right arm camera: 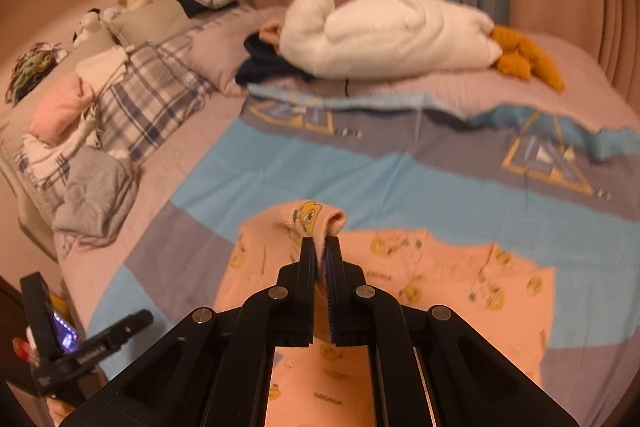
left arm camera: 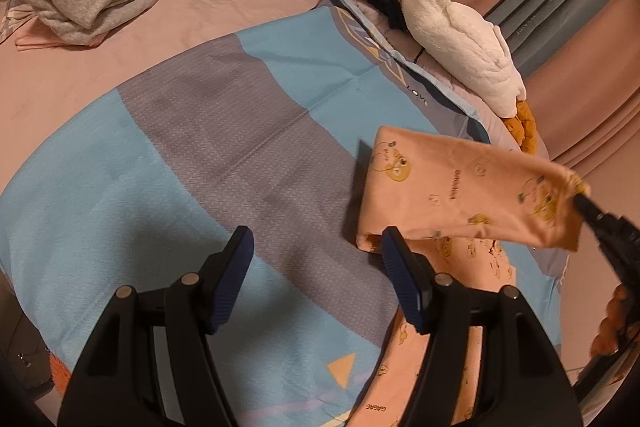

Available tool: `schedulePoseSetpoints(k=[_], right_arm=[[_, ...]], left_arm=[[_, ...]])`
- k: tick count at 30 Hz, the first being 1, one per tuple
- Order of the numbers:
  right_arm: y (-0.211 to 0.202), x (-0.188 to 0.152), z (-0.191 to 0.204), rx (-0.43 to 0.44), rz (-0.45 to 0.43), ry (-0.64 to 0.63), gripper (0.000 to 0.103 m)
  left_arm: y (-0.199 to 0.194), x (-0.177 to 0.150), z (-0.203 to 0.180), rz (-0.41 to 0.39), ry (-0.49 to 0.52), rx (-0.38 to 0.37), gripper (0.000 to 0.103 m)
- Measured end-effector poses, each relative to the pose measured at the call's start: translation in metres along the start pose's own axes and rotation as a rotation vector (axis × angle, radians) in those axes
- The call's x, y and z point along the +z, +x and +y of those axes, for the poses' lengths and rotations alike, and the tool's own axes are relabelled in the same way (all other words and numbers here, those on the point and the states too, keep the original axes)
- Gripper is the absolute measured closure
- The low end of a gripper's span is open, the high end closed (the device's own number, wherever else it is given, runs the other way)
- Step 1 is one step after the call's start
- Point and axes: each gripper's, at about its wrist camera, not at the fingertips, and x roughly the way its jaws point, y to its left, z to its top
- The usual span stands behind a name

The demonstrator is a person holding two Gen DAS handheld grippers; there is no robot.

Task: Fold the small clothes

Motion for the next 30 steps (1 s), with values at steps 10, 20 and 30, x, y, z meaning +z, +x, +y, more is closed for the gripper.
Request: schedulePoseSetpoints(k=[10,20,30], right_arm=[[-0.032,0.015,-0.016,-0.004,-0.08,0.009,0.097],[-0.046,0.012,-0.044,-0.073,-0.119,0.069,0.097],[-0.044,-0.005,-0.088,-0.16,-0.077,0.158,0.097]], left_arm=[[0.006,0.001,-0.014,0.013,0.034,-0.007,0.037],[0.018,0.001,-0.031,0.036,0.069,-0.017,0.037],[0.034,0.0,-0.05,0.065,0.113,-0.02,0.036]])
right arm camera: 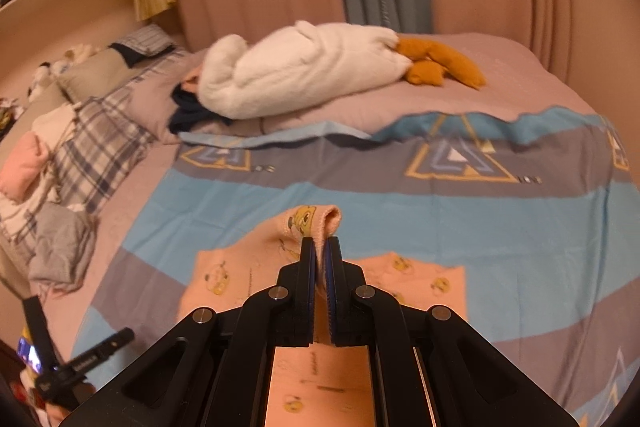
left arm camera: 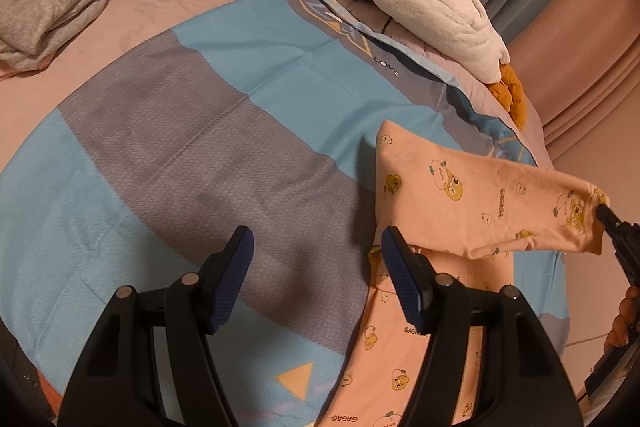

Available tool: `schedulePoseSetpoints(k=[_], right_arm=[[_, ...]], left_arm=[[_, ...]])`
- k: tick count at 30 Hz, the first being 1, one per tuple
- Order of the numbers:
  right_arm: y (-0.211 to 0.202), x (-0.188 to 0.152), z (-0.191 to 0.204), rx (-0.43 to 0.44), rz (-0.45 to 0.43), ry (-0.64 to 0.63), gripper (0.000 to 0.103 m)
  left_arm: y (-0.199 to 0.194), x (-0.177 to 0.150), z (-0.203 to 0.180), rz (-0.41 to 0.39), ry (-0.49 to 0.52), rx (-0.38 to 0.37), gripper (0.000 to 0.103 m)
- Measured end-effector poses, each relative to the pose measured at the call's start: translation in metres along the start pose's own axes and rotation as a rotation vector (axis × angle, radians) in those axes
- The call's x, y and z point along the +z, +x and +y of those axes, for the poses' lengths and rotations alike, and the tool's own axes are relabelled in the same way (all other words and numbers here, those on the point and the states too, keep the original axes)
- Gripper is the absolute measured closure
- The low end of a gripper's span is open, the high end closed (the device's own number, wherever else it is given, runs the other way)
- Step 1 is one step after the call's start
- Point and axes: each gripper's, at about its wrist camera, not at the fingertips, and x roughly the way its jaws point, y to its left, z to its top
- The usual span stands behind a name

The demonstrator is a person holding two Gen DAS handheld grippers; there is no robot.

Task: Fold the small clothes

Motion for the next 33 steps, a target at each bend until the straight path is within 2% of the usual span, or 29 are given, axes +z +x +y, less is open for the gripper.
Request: schedulePoseSetpoints(k=[4,14,20,22,25,33], right_arm=[[0.007,-0.007,-0.02,-0.039,0.029,0.033,0.097],[0.032,-0.034,-0.069,-0.094,0.126,0.133,0.097],[0.042,-0.043,-0.091,-0.116,0.166,0.172,0.097],[0.045,-0.047,-0.096,-0.118,0.174,0.177,0.097],[0.05,-0.052,-0.102,-0.122,0.186,0.182,0.097],[0.063,-0.065,-0.122,-0.122,0.229,0.227,0.097]], left_arm=[[0.009,0.002,-0.01,0.011,0.032,0.021,0.036],[0.04,-0.003,-0.045,0.072,0.108,0.017,0.036],[0.063,-0.008,-0.066,0.117,0.145,-0.022,0.038],[0.072,-0.009,-0.072,0.137,0.151,-0.039,0.046],[0.085,-0.012,-0.079,0.158,0.16,-0.047,0.05],[0.12,-0.02,-0.075,0.219,0.174,0.037,0.054]])
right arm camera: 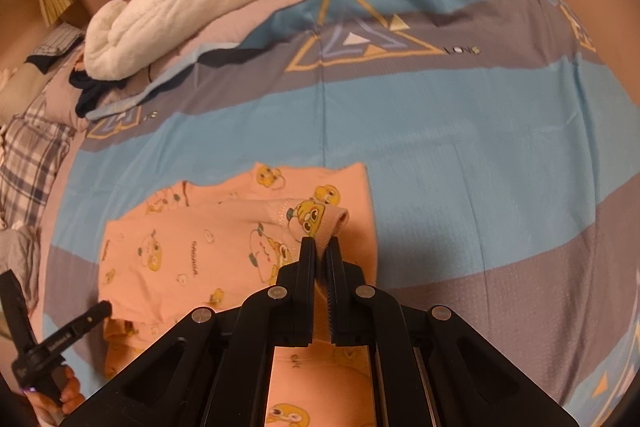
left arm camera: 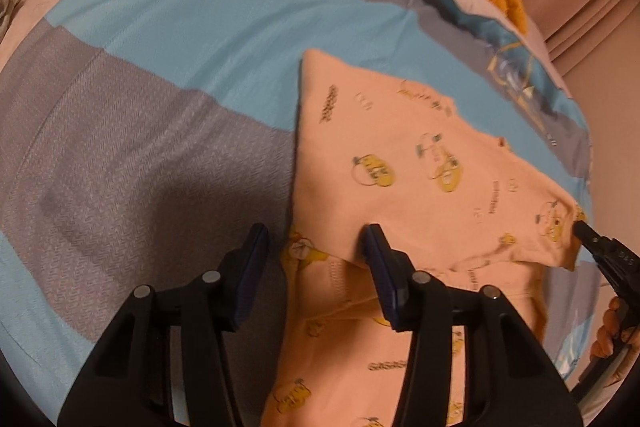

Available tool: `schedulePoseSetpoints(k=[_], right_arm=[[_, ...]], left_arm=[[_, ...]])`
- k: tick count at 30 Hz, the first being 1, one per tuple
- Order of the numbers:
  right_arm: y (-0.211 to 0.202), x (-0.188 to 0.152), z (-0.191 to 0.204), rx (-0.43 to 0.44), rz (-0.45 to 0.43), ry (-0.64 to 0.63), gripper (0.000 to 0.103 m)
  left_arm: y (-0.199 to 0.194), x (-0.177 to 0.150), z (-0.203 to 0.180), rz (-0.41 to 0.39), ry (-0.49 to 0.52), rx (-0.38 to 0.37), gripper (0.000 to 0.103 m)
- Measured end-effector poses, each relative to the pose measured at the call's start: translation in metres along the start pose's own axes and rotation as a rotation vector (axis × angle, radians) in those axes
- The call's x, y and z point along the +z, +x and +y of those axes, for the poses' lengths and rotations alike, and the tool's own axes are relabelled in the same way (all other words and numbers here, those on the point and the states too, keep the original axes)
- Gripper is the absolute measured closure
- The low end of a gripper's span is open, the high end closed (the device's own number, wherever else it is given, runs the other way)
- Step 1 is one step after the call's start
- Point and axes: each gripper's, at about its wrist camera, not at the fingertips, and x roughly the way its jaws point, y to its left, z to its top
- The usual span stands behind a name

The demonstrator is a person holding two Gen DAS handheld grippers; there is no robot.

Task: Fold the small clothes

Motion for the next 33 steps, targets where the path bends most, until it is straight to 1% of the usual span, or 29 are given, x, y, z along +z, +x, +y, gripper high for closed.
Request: schedulePoseSetpoints(k=[2,8,12,15,17,20,21,22,23,24,25,26,27,28,30,31,33], right_arm=[[0.005,-0.001,-0.005,0.0,0.015,0.012,0.097],[0.018,-0.005,-0.017,-0.012,0.055,0.039,0.097],[0.025,-0.007,-0.026,-0.051,0.067,0.055,0.097],[0.028,-0.008,-0.033,-0.074,0.075,0.073,0.097],[0.024,-0.009,-0.037,-0.08,0.067,0.079,0.097],[0.01,-0.014,-0.04,-0.083,0.04,0.078,0.097],[0.003,-0.016,-0.041,-0.083,0.027,0.072,0.097],[-0.004,-0.018,-0.043,-0.08,0.013,0.067,0.097],[-0.015,-0.022,-0.045,-0.073,0.0,0.066,0.097],[-0.023,-0.026,-0.048,-0.064,-0.008,0.068,0.097],[-0.029,-0.029,-0.051,-0.052,-0.013,0.071,0.096],[-0.04,-0.037,-0.055,-0.031,-0.019,0.075,0.094],[-0.048,-0.044,-0.059,-0.014,-0.025,0.076,0.082],[-0.055,-0.051,-0.062,-0.001,-0.031,0.075,0.061],[-0.066,-0.064,-0.066,0.01,-0.042,0.069,0.043],[-0.071,-0.074,-0.067,0.016,-0.044,0.062,0.043],[-0.079,-0.095,-0.073,0.028,-0.017,0.047,0.043]], left_arm=[[0.002,0.0,0.002,-0.001,0.001,0.006,0.052],[0.004,0.003,0.006,-0.01,-0.008,0.009,0.051],[0.003,0.003,0.008,-0.013,-0.013,0.008,0.05],[0.0,0.003,0.007,-0.013,-0.01,0.011,0.051],[-0.005,0.001,0.007,-0.01,-0.009,0.001,0.052],[-0.02,-0.004,0.007,-0.011,-0.006,-0.041,0.051],[-0.029,-0.007,0.007,-0.02,-0.001,-0.063,0.048],[-0.037,-0.011,0.007,-0.03,0.0,-0.073,0.042],[-0.044,-0.014,0.007,-0.04,0.003,-0.083,0.039],[-0.054,-0.021,0.007,-0.048,0.014,-0.098,0.033],[-0.06,-0.025,0.006,-0.049,0.023,-0.108,0.031],[-0.067,-0.032,0.007,-0.048,0.035,-0.119,0.03],[-0.073,-0.039,0.007,-0.044,0.045,-0.128,0.03],[-0.078,-0.047,0.008,-0.039,0.054,-0.136,0.029],[-0.084,-0.064,0.012,-0.015,0.061,-0.15,0.028],[-0.086,-0.071,0.014,-0.004,0.062,-0.158,0.028],[-0.088,-0.085,0.018,0.027,0.061,-0.166,0.028]])
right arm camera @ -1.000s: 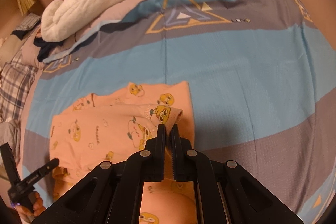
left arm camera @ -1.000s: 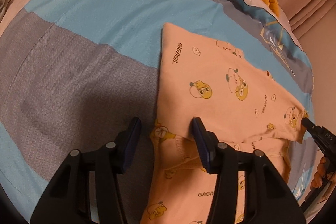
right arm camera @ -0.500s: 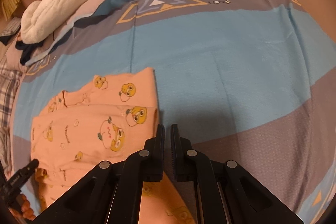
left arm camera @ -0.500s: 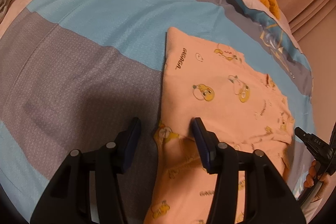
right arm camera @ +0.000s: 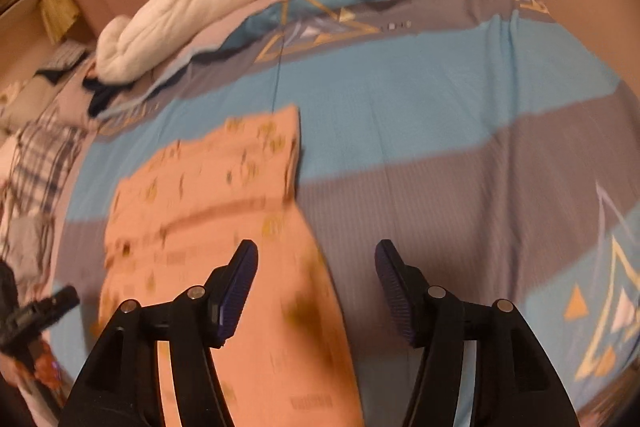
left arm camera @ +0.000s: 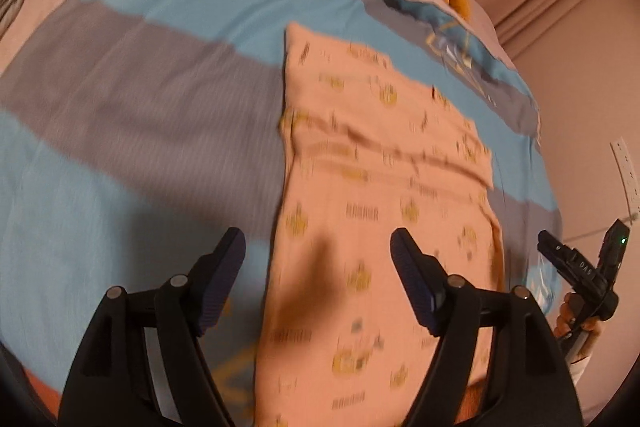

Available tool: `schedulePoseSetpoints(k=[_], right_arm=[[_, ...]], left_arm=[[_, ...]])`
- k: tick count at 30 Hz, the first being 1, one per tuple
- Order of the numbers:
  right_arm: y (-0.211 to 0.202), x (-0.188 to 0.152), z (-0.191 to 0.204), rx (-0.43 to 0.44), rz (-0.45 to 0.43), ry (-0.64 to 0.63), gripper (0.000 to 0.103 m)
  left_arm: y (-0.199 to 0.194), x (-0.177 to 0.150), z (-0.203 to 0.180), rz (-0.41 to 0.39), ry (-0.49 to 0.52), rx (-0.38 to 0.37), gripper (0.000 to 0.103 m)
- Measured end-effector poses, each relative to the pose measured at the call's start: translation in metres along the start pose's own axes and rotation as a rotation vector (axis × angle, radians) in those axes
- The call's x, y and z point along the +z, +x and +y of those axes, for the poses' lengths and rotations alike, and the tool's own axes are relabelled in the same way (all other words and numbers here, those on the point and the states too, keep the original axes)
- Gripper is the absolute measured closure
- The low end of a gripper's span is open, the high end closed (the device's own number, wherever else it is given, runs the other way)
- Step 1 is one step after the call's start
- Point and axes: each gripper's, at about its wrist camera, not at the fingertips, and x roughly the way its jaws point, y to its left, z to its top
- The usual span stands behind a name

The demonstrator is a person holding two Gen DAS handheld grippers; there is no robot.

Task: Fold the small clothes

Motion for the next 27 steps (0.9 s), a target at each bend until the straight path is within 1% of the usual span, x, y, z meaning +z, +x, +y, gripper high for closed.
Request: schedulePoseSetpoints(k=[4,8,11,13,14,17,19,20,22,24,26,27], right_arm=[[-0.01,-0.039,-0.01,0.017,0.054,0.005,0.043],[-0.016,-0.081,-0.017,-0.007,0.114,-0.001,0.043],[-0.017,-0.099,-0.017,0.01,0.17,-0.001,0.043],[-0.021,-0.107,-0.017,0.023,0.186,-0.01,0.043],[-0.022,-0.111,-0.016,0.022,0.2,-0.017,0.043],[-0.021,-0.125,-0.012,0.032,0.249,-0.038,0.045],[-0.019,-0.134,-0.009,0.02,0.279,-0.06,0.048],[-0.018,-0.139,-0.009,0.016,0.292,-0.06,0.05],[-0.016,-0.147,-0.012,0.005,0.333,-0.052,0.053],[-0.013,-0.151,-0.014,-0.007,0.348,-0.048,0.056],[-0.009,-0.154,-0.015,-0.008,0.37,-0.049,0.063],[-0.007,-0.155,-0.015,-0.009,0.379,-0.05,0.069]], left_arm=[[-0.003,-0.033,0.003,0.06,0.015,-0.001,0.028],[-0.005,-0.058,0.007,0.106,0.044,-0.007,0.028],[-0.007,-0.072,0.015,0.126,0.022,-0.017,0.029],[-0.006,-0.083,0.017,0.17,0.015,-0.062,0.029],[-0.006,-0.087,0.018,0.192,0.013,-0.073,0.029],[-0.004,-0.1,0.017,0.231,0.029,-0.07,0.03],[-0.004,-0.109,0.016,0.256,0.039,-0.076,0.035],[-0.002,-0.113,0.016,0.27,0.035,-0.087,0.036],[0.001,-0.119,0.016,0.295,0.026,-0.101,0.042],[0.005,-0.125,0.013,0.298,0.047,-0.086,0.046],[0.005,-0.128,0.008,0.286,0.08,-0.068,0.052],[0.005,-0.128,0.008,0.29,0.082,-0.068,0.065]])
